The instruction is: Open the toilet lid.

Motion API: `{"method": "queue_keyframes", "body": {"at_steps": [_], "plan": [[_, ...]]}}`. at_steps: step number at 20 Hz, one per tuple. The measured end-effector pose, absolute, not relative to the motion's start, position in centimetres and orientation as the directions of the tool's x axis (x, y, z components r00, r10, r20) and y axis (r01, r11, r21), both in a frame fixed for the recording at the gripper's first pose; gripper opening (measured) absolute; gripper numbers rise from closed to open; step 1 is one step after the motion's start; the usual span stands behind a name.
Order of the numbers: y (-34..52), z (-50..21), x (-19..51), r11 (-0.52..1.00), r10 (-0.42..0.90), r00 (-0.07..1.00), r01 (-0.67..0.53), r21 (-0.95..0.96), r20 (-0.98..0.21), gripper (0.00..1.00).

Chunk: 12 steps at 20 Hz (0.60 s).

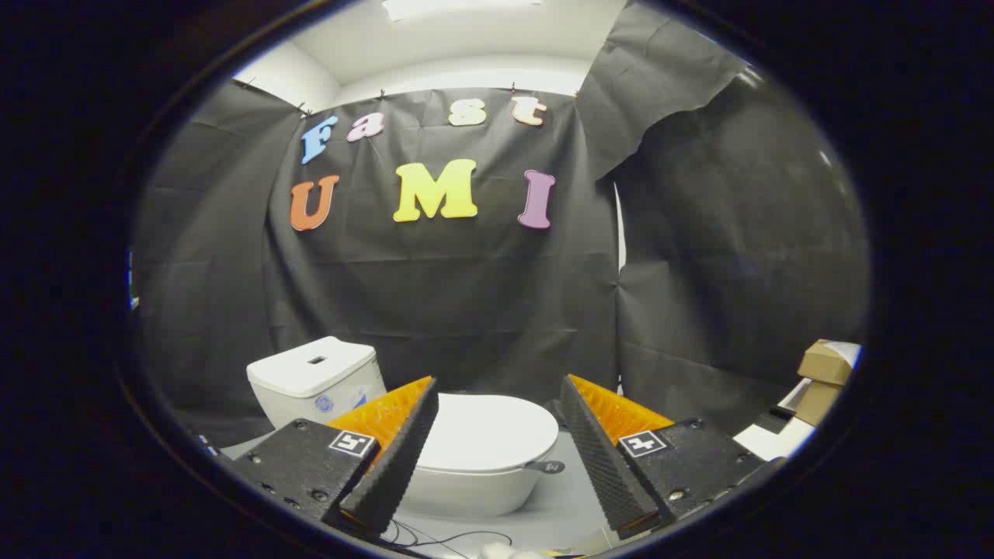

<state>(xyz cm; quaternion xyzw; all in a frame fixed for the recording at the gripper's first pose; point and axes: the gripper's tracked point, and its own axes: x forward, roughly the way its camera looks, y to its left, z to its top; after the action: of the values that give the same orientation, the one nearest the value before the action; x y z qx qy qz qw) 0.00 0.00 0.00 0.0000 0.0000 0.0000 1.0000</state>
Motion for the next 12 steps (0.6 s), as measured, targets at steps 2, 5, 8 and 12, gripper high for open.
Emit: {"method": "queue_keyframes", "body": {"at_steps": [2,5,8,12], "plan": [[0.02,0.17,-0.02,1.0,-0.001,1.0,0.001,-0.005,0.003,0.99],[0.11,0.32,-0.05,1.0,0.001,1.0,-0.001,-0.009,0.008,0.99],[0.16,0.42,-0.01,1.0,0.0,1.0,0.0,-0.008,0.009,0.99],[0.1,0.97,-0.22,1.0,-0.007,1.0,0.008,-0.01,0.025,0.99]]}}
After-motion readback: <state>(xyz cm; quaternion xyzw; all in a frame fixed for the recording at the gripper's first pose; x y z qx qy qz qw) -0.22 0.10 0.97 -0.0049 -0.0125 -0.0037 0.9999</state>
